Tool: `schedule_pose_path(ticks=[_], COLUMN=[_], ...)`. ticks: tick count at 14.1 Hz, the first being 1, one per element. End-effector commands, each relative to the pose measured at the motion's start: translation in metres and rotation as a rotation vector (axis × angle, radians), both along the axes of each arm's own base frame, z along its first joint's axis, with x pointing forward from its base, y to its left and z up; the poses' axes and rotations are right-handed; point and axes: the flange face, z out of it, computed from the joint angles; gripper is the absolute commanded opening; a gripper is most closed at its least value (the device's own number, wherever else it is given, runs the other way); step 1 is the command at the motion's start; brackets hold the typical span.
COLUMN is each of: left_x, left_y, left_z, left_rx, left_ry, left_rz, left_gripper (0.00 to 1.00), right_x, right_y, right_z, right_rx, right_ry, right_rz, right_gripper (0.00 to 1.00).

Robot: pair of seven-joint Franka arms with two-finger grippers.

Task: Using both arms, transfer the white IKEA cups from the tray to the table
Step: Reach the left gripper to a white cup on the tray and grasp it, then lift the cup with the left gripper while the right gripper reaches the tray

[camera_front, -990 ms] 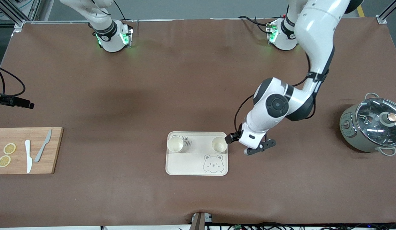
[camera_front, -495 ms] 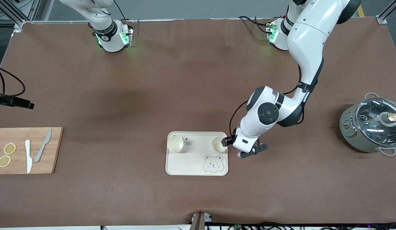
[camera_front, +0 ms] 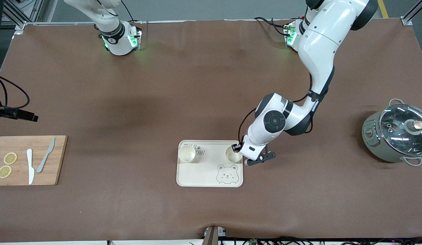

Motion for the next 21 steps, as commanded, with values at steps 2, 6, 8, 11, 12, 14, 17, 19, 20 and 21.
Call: schedule_pose_path(ticks=[2, 6, 8, 11, 12, 14, 17, 19, 20, 21], left_x=[0.007, 0.017, 0.018, 0.026, 0.022, 0.019, 0.003, -0.007, -0.014, -0.020], left_y=[-0.005, 0.009, 0.021, 0.074, 0.091, 0.136, 0.210, 0.256, 0.274, 0.292], left_z=[-0.003, 0.045, 0.076, 0.134, 0.141, 0.154, 0.158, 0.153, 0.147, 0.135], left_rx=[-0.003, 0.015, 0.050, 0.099, 0.131, 0.178, 0.214, 0.216, 0.218, 0.216], left_ry=[-0.044, -0.109, -0.095, -0.072, -0.034, 0.038, 0.092, 0.092, 0.094, 0.092], left_rz=[-0.005, -0.017, -0.012, -0.015, -0.056, -0.147, -0.225, -0.296, -0.314, -0.324], left_gripper=[0.00, 0.00, 0.00, 0.00, 0.00, 0.00, 0.00, 0.00, 0.00, 0.00], right_x=[0.038, 0.032, 0.030, 0.029, 0.030, 0.030, 0.026, 0.021, 0.020, 0.021], right_y=[0.034, 0.054, 0.082, 0.181, 0.208, 0.257, 0.329, 0.369, 0.383, 0.392], right_z=[-0.043, -0.069, -0.078, -0.083, -0.084, -0.110, -0.131, -0.148, -0.157, -0.165], right_rx=[-0.012, 0.027, 0.145, 0.101, 0.087, 0.058, 0.051, 0.062, 0.068, 0.082], right_ry=[-0.032, 0.015, 0.030, 0.050, 0.037, 0.045, -0.009, -0.029, -0.040, -0.050], right_rz=[0.056, 0.059, -0.094, -0.210, -0.272, -0.361, -0.391, -0.414, -0.431, -0.470], right_gripper=[1.00, 1.00, 1.00, 1.00, 1.00, 1.00, 1.00, 1.00, 1.00, 1.00])
